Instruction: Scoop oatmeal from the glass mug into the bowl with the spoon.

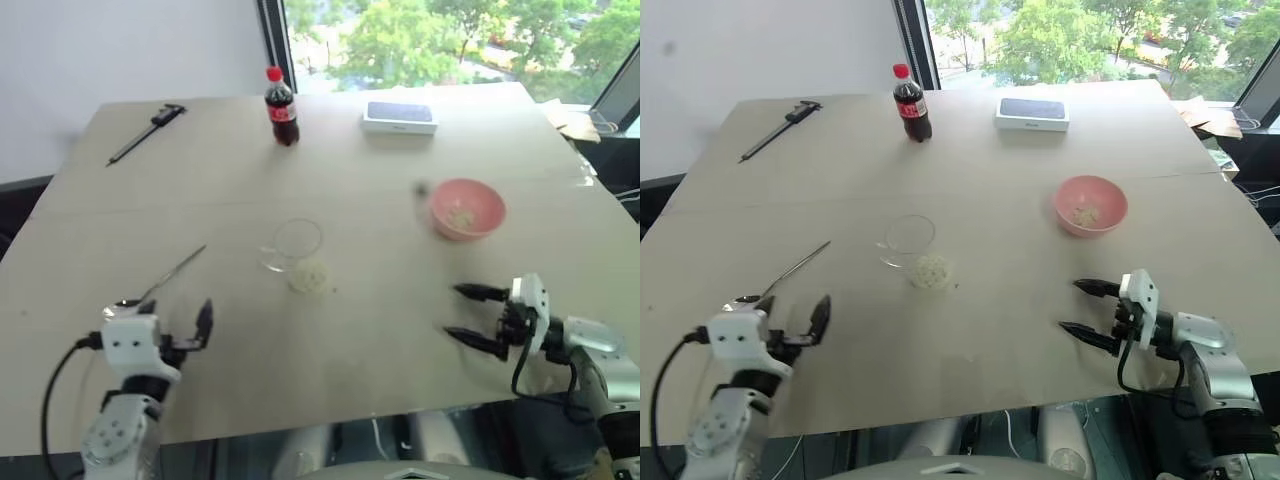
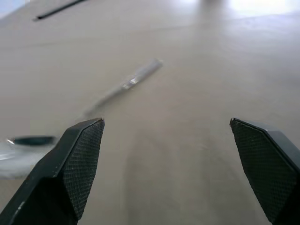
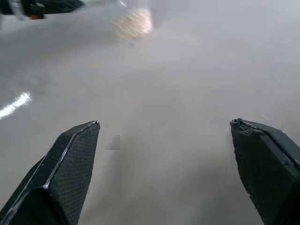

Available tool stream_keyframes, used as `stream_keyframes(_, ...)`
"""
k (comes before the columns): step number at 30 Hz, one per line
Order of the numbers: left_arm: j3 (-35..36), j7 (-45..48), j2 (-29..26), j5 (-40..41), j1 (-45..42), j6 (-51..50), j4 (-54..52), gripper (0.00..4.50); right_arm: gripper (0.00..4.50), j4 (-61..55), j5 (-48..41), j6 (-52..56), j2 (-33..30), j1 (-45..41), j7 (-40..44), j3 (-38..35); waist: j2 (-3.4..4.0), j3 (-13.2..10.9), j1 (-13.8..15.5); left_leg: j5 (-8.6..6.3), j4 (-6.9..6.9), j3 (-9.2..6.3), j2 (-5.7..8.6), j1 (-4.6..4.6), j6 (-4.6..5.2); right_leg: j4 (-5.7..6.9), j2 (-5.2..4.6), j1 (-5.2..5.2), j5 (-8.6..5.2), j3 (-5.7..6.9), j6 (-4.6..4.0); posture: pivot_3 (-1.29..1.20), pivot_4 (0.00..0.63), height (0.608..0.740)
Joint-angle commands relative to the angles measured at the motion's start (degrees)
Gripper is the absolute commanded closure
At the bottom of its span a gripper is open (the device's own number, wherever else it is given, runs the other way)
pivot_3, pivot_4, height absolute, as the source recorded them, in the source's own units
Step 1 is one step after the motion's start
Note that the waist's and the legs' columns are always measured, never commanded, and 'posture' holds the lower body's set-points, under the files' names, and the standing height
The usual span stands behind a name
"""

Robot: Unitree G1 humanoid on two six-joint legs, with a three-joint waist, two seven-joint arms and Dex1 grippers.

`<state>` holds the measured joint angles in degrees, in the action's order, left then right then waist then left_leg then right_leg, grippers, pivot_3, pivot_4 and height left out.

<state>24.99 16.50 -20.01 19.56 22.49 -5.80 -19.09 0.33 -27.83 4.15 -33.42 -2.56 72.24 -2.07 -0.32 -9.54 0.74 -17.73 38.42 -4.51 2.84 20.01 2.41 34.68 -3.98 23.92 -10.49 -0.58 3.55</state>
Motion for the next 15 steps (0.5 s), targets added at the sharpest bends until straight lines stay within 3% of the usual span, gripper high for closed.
stream_keyframes(1, 3.00, 5.06, -4.59, 3.58, -0.46, -2.50, -0.45, 0.00, 0.01, -10.89, -6.56, 7.07, -0.65, -1.51, -0.56, 0.68, 0.00, -0.04, 0.00, 0.00, 0.00, 0.00, 0.03, 0.02, 0.00, -0.01, 0.00, 0.01, 0.02, 0.01, -0.03, 0.00, 0.150, 0.740)
stream_keyframes(9, 7.49, 15.51, -17.57, 8.88, -4.25, -12.40, 8.25, 0.00, 0.01, -20.01, -8.02, 11.90, -2.22, -4.29, -0.49, 3.51, -0.06, -0.08, 0.01, 0.16, 0.01, -0.09, 0.10, 0.78, -0.28, 0.05, 0.06, 0.76, 0.17, 0.12, -0.24, 0.00, 0.150, 0.740)
stream_keyframes(15, 4.17, 22.01, -25.77, 5.70, -9.06, -15.78, 16.95, 0.00, 0.01, -18.92, -6.84, 10.18, -1.60, -3.77, -0.80, 3.85, -0.06, -0.11, 0.01, 0.16, 0.01, -0.06, 0.14, 0.78, -0.28, 0.04, 0.08, 0.76, 0.17, 0.10, -0.23, 0.00, 0.150, 0.740)
